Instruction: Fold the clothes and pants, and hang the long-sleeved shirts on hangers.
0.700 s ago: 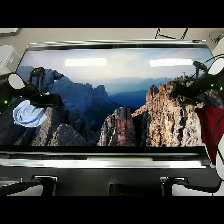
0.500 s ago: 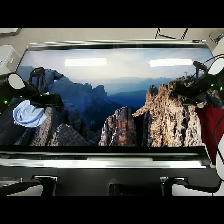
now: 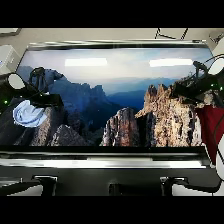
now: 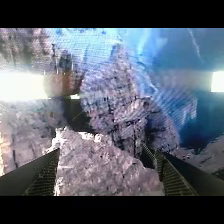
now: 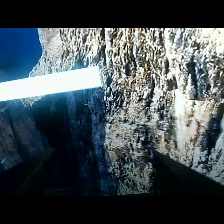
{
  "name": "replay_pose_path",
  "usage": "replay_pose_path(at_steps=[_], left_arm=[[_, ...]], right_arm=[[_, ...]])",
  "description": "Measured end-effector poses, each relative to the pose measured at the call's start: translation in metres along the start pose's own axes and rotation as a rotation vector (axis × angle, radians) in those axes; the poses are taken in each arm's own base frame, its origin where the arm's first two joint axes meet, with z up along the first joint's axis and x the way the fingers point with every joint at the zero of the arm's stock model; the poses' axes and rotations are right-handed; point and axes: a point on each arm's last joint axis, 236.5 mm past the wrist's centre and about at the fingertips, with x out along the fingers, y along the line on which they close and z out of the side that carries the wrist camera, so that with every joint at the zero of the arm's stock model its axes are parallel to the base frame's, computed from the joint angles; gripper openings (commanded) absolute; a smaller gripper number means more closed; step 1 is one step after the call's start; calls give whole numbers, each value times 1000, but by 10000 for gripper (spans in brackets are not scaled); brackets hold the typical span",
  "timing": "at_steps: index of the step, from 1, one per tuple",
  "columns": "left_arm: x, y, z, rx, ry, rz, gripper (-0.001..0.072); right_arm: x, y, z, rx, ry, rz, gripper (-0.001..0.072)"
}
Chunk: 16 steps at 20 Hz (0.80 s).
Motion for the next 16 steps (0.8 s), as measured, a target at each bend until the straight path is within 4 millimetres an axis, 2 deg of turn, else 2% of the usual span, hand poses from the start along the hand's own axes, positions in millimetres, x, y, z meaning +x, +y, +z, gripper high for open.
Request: replay_pose_path(at_steps=[4,9,12,14,16], left_arm=[[1,-2,1,0,-2,-5,716],[6,-6,3,-15,-2,-26,717],[-7,-8,16,-53,-43,-52,718],[-33,13,35,-122,-103,-49,719],[-57,55,38,-235,-128,-26,719]], right_arm=[[0,1,5,3,-23,3,700],[-1,3,26,1,-109,14,699],[-4,5,43,-10,-183,22,699],[-5,6,50,-12,-213,25,699],[-5,6,52,-19,-221,22,699]])
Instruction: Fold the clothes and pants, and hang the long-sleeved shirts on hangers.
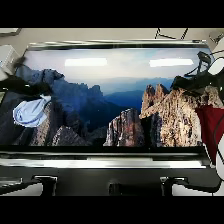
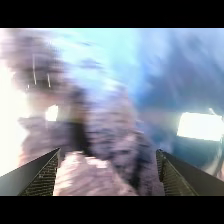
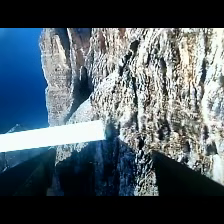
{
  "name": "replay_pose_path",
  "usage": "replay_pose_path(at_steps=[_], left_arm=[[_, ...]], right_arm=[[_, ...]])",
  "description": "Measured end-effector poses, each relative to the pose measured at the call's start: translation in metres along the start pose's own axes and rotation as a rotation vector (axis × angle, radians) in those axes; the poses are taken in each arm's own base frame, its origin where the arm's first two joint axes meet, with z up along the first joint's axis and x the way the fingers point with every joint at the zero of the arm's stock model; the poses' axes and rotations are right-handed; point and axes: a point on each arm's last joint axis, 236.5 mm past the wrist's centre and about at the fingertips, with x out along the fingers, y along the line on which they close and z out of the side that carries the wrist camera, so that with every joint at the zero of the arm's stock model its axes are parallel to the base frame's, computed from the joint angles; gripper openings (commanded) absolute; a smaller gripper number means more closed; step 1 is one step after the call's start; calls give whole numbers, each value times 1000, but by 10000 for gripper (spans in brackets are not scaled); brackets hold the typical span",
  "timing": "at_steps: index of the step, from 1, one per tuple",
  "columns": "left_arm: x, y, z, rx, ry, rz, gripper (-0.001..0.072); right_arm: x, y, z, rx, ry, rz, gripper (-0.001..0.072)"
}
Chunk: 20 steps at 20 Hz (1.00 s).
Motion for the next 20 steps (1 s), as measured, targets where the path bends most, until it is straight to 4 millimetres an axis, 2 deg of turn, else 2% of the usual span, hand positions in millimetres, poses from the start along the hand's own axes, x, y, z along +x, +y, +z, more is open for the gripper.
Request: replay_pose_path(at_steps=[2,4,7,9,12,15,19,20], left_arm=[[-18,58,-4,-159,22,37,719],[-23,104,-21,-312,58,34,719],[-10,148,-49,-502,94,-2,719],[10,162,-63,-593,94,-31,719],[44,168,-69,-679,53,-98,719],[66,173,-62,-707,-12,-119,719],[81,178,-41,-697,-118,-102,714],[84,178,-35,-691,-141,-96,630]], right_arm=[[0,0,-2,-6,8,0,698],[1,0,-6,-16,27,1,698],[1,0,-12,-24,52,-1,698],[0,0,-15,-25,66,1,698],[0,-1,-20,-29,85,0,698],[-1,0,-27,-28,114,4,698],[-2,2,-39,-26,165,12,698],[-3,2,-41,-26,176,11,698]])
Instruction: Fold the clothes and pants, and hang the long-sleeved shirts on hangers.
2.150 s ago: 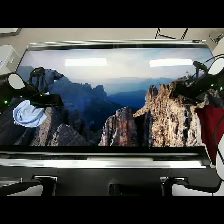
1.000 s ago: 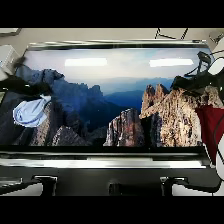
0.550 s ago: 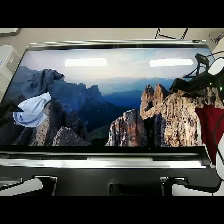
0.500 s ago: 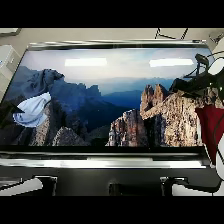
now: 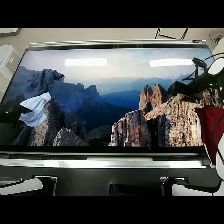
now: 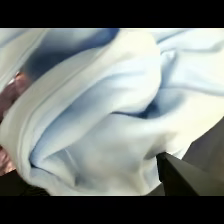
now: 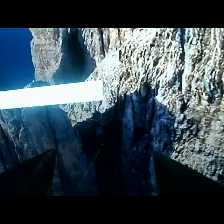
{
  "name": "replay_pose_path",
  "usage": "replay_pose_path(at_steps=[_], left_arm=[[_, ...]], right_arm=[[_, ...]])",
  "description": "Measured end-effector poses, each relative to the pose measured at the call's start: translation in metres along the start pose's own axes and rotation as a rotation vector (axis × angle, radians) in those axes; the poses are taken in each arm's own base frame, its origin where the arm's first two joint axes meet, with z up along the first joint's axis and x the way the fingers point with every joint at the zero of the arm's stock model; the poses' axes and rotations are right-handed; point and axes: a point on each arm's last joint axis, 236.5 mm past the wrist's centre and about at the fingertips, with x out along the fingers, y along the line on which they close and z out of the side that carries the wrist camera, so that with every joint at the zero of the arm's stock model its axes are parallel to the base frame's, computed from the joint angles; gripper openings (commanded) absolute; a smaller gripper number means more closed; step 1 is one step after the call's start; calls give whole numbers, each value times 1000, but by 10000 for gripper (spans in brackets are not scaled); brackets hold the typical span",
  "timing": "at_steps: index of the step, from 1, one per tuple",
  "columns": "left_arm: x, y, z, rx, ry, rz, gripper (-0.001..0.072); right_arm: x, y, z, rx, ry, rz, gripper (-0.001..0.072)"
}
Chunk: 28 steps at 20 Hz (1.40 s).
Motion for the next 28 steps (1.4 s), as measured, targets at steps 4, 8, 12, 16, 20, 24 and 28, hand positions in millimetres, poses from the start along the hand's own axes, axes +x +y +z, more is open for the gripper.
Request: replay_pose_path(at_steps=[4,8,12,16,20,24,28], left_arm=[[14,-7,0,17,-16,0,22],[-13,-61,-2,184,-79,-85,22],[-116,-199,-41,463,-295,-373,22],[-224,-309,-171,713,-358,-738,22],[-267,-351,-296,830,-233,-1003,22],[-208,-344,-384,852,21,-971,23],[-95,-283,-419,846,264,-693,228]], right_arm=[[0,1,-11,1,46,4,698],[-2,2,-16,-4,66,6,695],[-19,6,-18,-21,31,12,690],[-56,13,-19,-51,-61,20,690],[-100,22,-23,-85,-183,28,689],[-132,27,-32,-106,-257,33,681],[-133,27,-44,-108,-230,30,683]])
